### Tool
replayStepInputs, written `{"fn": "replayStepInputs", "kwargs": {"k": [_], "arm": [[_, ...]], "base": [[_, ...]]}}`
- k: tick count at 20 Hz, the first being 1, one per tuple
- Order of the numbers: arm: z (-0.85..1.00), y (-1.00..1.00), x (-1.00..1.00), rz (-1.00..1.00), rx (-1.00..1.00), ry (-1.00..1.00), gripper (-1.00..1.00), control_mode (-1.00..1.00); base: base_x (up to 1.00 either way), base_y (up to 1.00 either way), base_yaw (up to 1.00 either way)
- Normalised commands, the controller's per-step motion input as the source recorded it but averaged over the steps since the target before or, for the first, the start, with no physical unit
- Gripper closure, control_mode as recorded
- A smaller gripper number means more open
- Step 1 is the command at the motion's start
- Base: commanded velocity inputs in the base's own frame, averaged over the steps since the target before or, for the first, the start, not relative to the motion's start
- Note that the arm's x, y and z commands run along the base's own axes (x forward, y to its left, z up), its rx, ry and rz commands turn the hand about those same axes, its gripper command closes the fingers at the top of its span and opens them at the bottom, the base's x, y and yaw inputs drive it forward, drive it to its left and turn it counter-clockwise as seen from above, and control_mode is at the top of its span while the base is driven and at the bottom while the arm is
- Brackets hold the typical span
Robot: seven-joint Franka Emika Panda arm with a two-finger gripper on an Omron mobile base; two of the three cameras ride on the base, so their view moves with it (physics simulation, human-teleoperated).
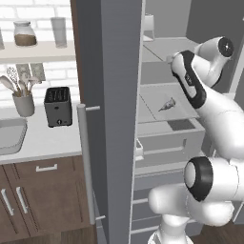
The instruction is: Place one tomato and one fish in each tupperware on the nearby counter, to pack two identical lunches.
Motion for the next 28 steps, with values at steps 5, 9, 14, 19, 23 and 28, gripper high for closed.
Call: {"fn": "replayStepInputs", "kwargs": {"k": [5, 9, 14, 19, 23, 28], "arm": [[-0.45, -0.01, -1.0, 0.02, -0.05, 0.0, 1.0, -1.0], [-0.77, 0.0, -1.0, 0.0, -0.1, 0.0, 1.0, -1.0], [-0.71, 0.05, -1.0, 0.0, -0.14, 0.02, 1.0, -1.0], [-0.74, 0.24, -1.0, 0.0, -0.18, 0.03, 1.0, -1.0], [-0.3, 0.11, -0.5, 0.0, -0.09, 0.02, 1.0, 1.0], [0.0, 0.0, 0.0, 0.0, 0.0, 0.0, 1.0, 1.0]], "base": [[0.0, 0.0, 0.0], [0.0, 0.0, 0.0], [0.0, 0.0, 0.0], [0.0, 0.0, 0.0], [-0.5, 0.03, 0.01], [-1.0, 0.0, 0.1]]}}
